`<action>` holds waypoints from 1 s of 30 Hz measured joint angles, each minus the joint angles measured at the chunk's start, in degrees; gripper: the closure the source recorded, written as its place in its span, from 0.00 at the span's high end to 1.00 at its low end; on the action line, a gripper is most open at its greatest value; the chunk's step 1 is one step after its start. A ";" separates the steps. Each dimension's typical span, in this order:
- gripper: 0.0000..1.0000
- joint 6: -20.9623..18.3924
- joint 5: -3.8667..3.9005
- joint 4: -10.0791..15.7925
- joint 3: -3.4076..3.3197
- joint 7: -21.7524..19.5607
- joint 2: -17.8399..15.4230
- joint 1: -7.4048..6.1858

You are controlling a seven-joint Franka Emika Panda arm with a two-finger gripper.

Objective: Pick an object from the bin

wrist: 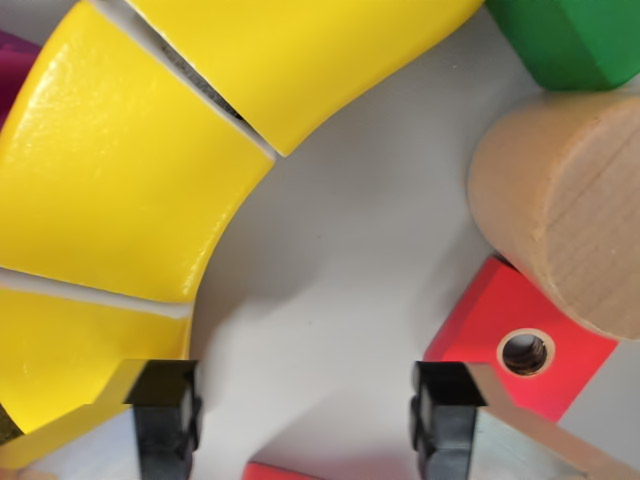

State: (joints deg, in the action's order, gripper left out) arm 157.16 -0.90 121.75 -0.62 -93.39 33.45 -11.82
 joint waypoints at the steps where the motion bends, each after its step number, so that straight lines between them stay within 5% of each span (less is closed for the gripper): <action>1: 0.00 0.11 0.00 -0.18 0.00 0.00 -0.01 0.00; 30: 0.00 -0.36 0.00 -0.01 0.00 0.00 -0.79 0.00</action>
State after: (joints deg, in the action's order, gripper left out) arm 156.80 -0.90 121.74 -0.62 -93.39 32.66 -11.82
